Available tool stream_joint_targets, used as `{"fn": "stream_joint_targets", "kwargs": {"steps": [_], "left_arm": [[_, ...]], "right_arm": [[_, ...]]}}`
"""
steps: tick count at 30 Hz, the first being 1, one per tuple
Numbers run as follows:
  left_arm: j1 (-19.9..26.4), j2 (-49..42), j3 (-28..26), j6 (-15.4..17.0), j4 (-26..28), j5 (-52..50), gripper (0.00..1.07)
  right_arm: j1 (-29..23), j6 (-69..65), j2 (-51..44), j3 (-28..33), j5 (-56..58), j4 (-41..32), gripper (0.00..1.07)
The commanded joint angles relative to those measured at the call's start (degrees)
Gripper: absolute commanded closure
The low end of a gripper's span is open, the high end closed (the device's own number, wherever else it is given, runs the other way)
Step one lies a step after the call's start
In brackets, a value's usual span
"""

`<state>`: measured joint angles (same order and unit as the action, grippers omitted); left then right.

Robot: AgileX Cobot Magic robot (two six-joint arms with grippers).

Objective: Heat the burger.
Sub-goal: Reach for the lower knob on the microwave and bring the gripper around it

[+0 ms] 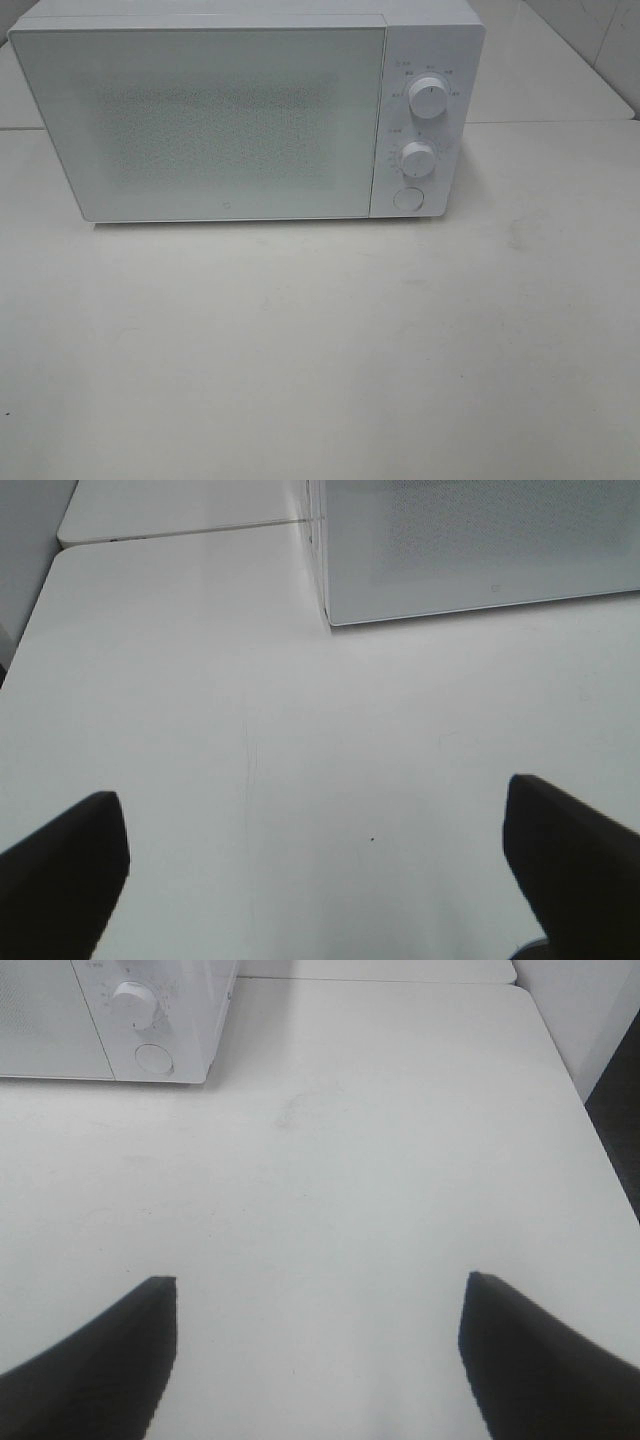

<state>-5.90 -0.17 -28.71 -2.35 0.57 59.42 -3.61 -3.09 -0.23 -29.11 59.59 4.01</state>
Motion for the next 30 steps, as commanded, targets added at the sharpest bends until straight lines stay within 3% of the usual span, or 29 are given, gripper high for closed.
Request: {"fn": "stream_joint_targets", "kwargs": {"steps": [1,2,4,30], "left_arm": [[3.2,-1.8,0.2,0.2,0.5,-0.5,0.12],[5.8,-1.8,0.2,0.2,0.5,-0.5,0.12],[6.1,-1.8,0.2,0.2,0.5,-0.5,0.12],[6.2,-1.8,0.2,0.2,0.5,-0.5,0.12]], "right_arm": [[0.2,0.1,-1.5,0.1,-0.4,0.2,0.31],[0.2,0.1,-1.5,0.1,-0.4,0.2,0.31],[0.2,0.1,-1.5,0.1,-0.4,0.2,0.31],[0.1,0.1,-1.5,0.1,-0.4,0.0,0.31]]}}
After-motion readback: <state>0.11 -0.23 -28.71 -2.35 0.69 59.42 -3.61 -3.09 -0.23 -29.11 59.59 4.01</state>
